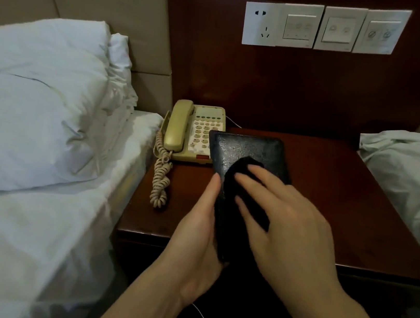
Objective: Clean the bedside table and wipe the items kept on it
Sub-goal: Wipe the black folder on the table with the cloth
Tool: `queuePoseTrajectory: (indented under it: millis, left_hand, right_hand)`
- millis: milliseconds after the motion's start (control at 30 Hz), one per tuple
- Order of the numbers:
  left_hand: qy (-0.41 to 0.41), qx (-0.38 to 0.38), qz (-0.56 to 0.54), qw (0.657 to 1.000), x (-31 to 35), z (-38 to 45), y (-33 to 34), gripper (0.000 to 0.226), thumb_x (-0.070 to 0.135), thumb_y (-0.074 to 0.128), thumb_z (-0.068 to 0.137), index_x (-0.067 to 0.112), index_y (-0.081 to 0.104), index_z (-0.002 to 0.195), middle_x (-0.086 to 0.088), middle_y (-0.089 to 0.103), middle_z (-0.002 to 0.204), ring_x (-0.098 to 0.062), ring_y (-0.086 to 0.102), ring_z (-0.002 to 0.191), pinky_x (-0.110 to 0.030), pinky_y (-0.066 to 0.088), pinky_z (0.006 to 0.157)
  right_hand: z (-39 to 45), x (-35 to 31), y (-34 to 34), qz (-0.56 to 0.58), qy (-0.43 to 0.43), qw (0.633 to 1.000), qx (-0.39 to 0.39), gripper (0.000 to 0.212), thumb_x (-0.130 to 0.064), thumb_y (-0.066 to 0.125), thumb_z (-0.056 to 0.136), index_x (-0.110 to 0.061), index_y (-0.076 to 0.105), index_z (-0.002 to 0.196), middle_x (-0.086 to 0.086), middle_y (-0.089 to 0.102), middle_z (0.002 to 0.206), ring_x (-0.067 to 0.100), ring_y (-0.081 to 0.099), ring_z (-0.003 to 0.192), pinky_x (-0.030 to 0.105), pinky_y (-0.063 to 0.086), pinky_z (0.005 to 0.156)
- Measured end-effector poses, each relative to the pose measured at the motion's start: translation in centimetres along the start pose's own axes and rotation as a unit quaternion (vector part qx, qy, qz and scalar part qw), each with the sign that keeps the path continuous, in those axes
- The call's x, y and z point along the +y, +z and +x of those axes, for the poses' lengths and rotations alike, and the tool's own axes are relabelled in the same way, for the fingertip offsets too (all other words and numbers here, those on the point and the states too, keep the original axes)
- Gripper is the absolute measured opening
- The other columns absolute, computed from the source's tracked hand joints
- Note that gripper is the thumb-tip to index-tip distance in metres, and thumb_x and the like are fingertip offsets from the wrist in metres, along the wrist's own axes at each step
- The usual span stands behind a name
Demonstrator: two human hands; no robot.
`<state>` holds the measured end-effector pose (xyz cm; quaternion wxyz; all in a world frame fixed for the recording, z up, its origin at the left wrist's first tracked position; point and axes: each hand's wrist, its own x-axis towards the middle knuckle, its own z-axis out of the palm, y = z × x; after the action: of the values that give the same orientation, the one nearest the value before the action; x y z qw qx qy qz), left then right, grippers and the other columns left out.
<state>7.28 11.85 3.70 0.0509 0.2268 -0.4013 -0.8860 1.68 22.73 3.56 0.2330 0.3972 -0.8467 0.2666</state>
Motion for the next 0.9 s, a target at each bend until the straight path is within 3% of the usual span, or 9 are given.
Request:
queuePoseTrajectory:
  millis: [67,200,300,367,500,567,700,800,900]
  left_hand:
    - [0.008,0.018,0.004,1.0,-0.1,0.0,-0.1,0.054,0.061,0.047,0.098,0.023,0.071,0.128,-0.006,0.076,0.12,-0.02,0.074,0.11,-0.035,0.053,0.091]
    - [0.034,0.045,0.018,0.998,0.4,0.2,-0.7,0.053,0.061,0.057,0.092,0.017,0.076,0.116,-0.007,0.079,0.109,-0.022,0.077,0.101,-0.037,0.055,0.092]
    - [0.033,0.042,0.022,0.998,0.6,-0.1,-0.7,0.052,0.058,0.053,0.095,0.017,0.075,0.118,-0.007,0.079,0.109,-0.021,0.077,0.099,-0.035,0.056,0.088]
    - [0.045,0.03,0.019,0.998,0.6,-0.2,-0.6,0.048,0.056,0.05,0.098,0.019,0.074,0.118,-0.005,0.08,0.109,-0.018,0.077,0.097,-0.035,0.056,0.083]
    - [0.106,0.054,0.051,0.992,0.6,0.0,-0.1,0.046,0.053,0.052,0.1,0.025,0.082,0.081,0.0,0.082,0.092,-0.016,0.079,0.083,-0.038,0.058,0.079]
    - [0.126,0.057,0.066,0.988,0.4,0.0,0.1,0.039,0.047,0.054,0.1,0.021,0.08,0.087,-0.002,0.082,0.091,-0.016,0.079,0.081,-0.037,0.061,0.074]
    - [0.118,0.057,0.081,0.988,0.2,0.2,0.2,0.026,0.042,0.06,0.098,0.022,0.074,0.109,-0.004,0.081,0.098,-0.019,0.079,0.089,-0.035,0.058,0.077]
    - [0.117,0.068,0.072,0.988,0.8,0.3,0.1,0.03,0.043,0.064,0.095,0.024,0.072,0.115,-0.002,0.081,0.103,-0.021,0.078,0.094,-0.041,0.06,0.083]
    - [0.121,0.091,0.07,0.986,1.1,0.4,-0.2,0.021,0.045,0.067,0.093,0.03,0.072,0.106,0.002,0.081,0.103,-0.023,0.078,0.097,-0.051,0.059,0.094]
  right_hand:
    - [-0.4,-0.2,0.1,-0.007,-0.004,1.0,0.002,0.033,-0.028,0.061,0.094,-0.027,0.066,0.127,-0.008,0.062,0.134,0.016,0.065,0.096,0.035,0.056,0.076]
    - [-3.2,-1.7,0.9,-0.014,-0.06,0.998,-0.019,0.046,-0.024,0.08,0.077,-0.026,0.07,0.122,-0.007,0.064,0.132,0.018,0.062,0.085,0.033,0.054,0.069]
    - [-1.9,-0.4,0.5,-0.007,-0.06,0.998,-0.009,0.036,-0.027,0.07,0.085,-0.029,0.07,0.121,-0.011,0.063,0.131,0.017,0.062,0.085,0.032,0.053,0.068]
    - [-0.6,1.3,-0.3,-0.01,-0.011,1.0,0.015,0.031,-0.025,0.068,0.091,-0.029,0.069,0.122,-0.011,0.064,0.131,0.016,0.062,0.087,0.03,0.052,0.07]
    - [-1.3,2.3,-1.1,-0.022,0.024,0.999,0.043,0.036,-0.024,0.07,0.086,-0.022,0.07,0.122,-0.004,0.066,0.129,0.018,0.064,0.086,0.03,0.054,0.072]
    - [-2.7,1.0,-0.6,-0.017,-0.022,0.999,0.024,0.035,-0.021,0.072,0.087,-0.022,0.07,0.122,-0.004,0.065,0.13,0.018,0.063,0.085,0.034,0.055,0.07]
    - [-3.1,0.6,-0.5,-0.02,-0.08,0.997,-0.01,0.043,-0.023,0.077,0.082,-0.026,0.069,0.124,-0.009,0.063,0.133,0.014,0.058,0.084,0.027,0.047,0.067]
    - [-1.7,3.2,-1.5,-0.035,-0.012,0.999,0.033,0.037,-0.024,0.071,0.086,-0.026,0.069,0.123,-0.008,0.064,0.131,0.017,0.061,0.085,0.03,0.051,0.07]
    - [-1.6,4.5,-2.0,-0.017,0.069,0.997,0.031,0.037,-0.029,0.066,0.089,-0.025,0.068,0.125,-0.007,0.065,0.129,0.019,0.067,0.098,0.026,0.043,0.085]
